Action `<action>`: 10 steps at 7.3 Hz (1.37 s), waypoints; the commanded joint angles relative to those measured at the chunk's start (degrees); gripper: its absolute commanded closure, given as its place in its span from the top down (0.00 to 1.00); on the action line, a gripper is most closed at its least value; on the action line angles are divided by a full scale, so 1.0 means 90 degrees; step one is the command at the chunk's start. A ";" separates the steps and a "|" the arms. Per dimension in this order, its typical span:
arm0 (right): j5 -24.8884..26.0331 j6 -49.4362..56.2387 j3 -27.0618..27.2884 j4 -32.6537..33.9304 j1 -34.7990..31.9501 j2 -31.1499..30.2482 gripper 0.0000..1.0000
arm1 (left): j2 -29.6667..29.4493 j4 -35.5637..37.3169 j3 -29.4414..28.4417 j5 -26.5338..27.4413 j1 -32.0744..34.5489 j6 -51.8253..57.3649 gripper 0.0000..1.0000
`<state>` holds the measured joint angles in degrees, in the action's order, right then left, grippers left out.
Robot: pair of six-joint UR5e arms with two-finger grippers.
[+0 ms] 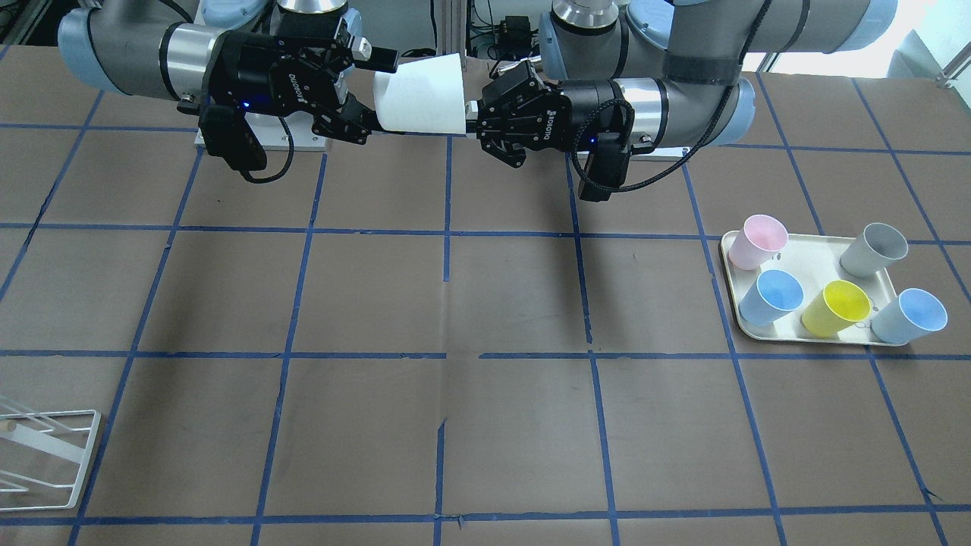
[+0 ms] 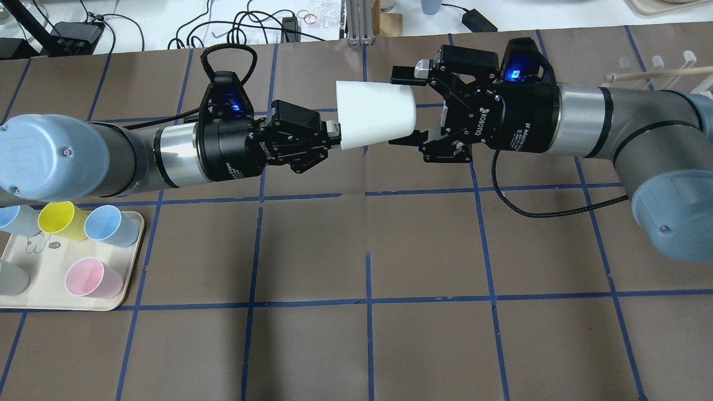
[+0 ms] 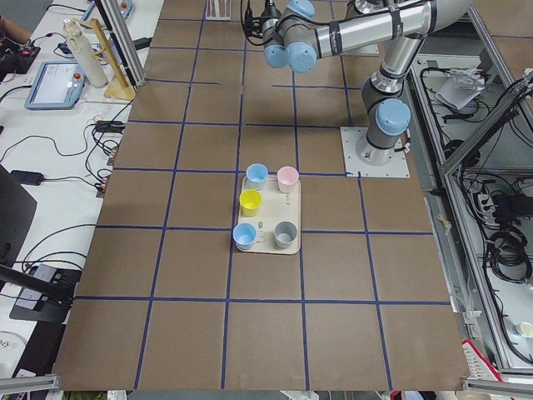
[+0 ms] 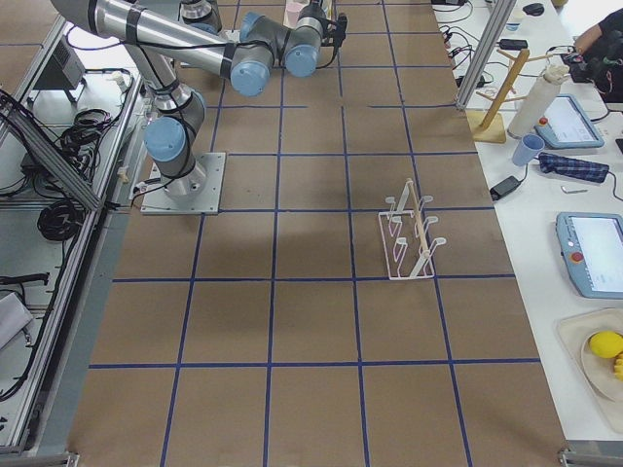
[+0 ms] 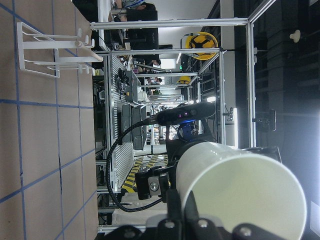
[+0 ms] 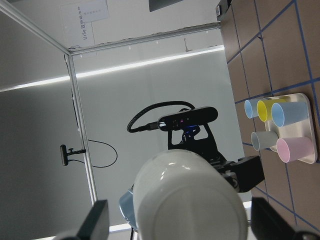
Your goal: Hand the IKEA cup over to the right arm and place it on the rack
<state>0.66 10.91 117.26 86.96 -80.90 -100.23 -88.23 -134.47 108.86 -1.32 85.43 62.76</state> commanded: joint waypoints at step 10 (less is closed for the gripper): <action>0.0015 -0.0021 -0.0040 -0.0004 0.0325 0.0013 0.20 | -0.0001 0.0010 -0.0006 0.0049 -0.0019 -0.0021 0.85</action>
<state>0.73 10.86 117.04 86.92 -79.40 -100.12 -88.28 -134.39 108.82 -0.90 85.29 62.64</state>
